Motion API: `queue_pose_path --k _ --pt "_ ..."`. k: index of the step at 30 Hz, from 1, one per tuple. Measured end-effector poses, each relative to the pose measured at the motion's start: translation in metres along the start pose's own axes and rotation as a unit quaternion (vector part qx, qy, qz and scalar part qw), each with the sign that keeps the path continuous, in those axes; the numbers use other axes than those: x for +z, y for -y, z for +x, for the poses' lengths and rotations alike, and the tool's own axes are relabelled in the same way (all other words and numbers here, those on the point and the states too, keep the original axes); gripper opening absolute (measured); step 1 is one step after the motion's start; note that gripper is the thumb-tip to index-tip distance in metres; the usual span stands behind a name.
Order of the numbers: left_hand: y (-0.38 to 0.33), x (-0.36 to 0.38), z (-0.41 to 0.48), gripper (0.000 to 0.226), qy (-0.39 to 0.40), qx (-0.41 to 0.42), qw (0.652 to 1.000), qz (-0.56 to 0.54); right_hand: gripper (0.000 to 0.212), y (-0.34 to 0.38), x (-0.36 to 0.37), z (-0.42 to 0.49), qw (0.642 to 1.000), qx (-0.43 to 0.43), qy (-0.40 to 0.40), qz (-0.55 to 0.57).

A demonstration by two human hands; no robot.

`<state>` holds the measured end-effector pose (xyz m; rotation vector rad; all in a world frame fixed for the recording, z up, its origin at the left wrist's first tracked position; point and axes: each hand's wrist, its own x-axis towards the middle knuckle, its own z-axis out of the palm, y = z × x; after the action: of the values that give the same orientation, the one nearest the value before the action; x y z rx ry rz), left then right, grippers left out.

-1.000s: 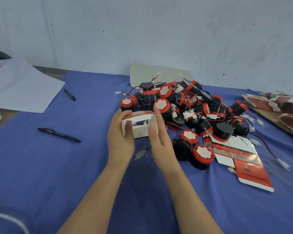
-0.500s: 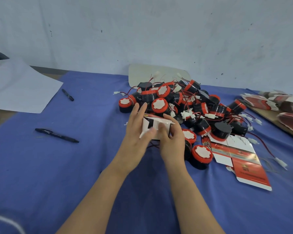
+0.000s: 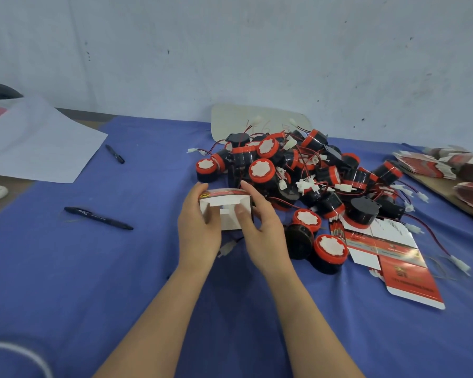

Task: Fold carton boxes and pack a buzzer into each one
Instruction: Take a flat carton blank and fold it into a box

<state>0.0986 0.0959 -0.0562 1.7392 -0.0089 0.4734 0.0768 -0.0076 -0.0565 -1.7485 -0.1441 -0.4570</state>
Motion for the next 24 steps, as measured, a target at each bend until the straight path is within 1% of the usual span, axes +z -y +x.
queue_pose_path --k 2,3,6,8,10,13,14,16,18,20,22,24 --pt "0.0 0.0 -0.001 0.043 0.009 0.011 1.0 -0.006 0.04 -0.001 -0.001 0.0 1.0 0.001 0.013 0.007" --pt "-0.001 0.001 -0.002 0.044 0.025 0.018 0.999 -0.012 0.04 -0.002 -0.002 0.0 1.0 -0.001 0.005 0.004" --pt "-0.003 0.003 -0.006 0.051 0.107 0.014 0.992 -0.064 0.035 -0.005 -0.004 0.001 0.998 -0.003 -0.06 -0.017" --pt "-0.004 0.004 -0.007 0.054 0.14 0.001 0.985 -0.096 0.033 -0.006 -0.004 0.001 0.996 0.002 -0.086 -0.019" --pt "-0.004 0.003 -0.006 0.054 0.141 0.001 0.984 -0.107 0.033 -0.006 -0.002 0.001 0.996 0.0 -0.088 -0.028" --pt "-0.007 0.002 -0.008 0.056 0.125 0.028 0.988 -0.089 0.035 -0.004 -0.003 0.0 0.994 -0.029 -0.088 -0.051" --pt "-0.008 0.002 -0.008 0.058 0.117 0.039 0.988 -0.092 0.039 -0.002 -0.004 0.0 0.995 -0.043 -0.078 -0.052" --pt "-0.012 -0.001 -0.007 0.061 0.097 0.049 0.986 -0.126 0.045 0.004 -0.005 -0.001 0.998 -0.059 -0.03 -0.022" --pt "-0.014 -0.004 -0.005 0.062 0.078 0.061 0.986 -0.134 0.037 0.008 -0.004 -0.001 0.997 -0.063 0.033 0.022" --pt "-0.013 -0.006 -0.002 0.062 0.072 0.06 0.989 -0.116 0.027 0.01 -0.004 -0.003 0.993 -0.059 0.072 0.066" --pt "-0.011 -0.007 -0.001 0.063 0.074 0.062 0.991 -0.095 0.024 0.012 -0.006 -0.004 0.989 -0.042 0.093 0.105" --pt "-0.01 -0.008 -0.001 0.061 0.09 0.061 0.989 -0.102 0.024 0.013 -0.008 -0.004 0.988 -0.031 0.093 0.116"
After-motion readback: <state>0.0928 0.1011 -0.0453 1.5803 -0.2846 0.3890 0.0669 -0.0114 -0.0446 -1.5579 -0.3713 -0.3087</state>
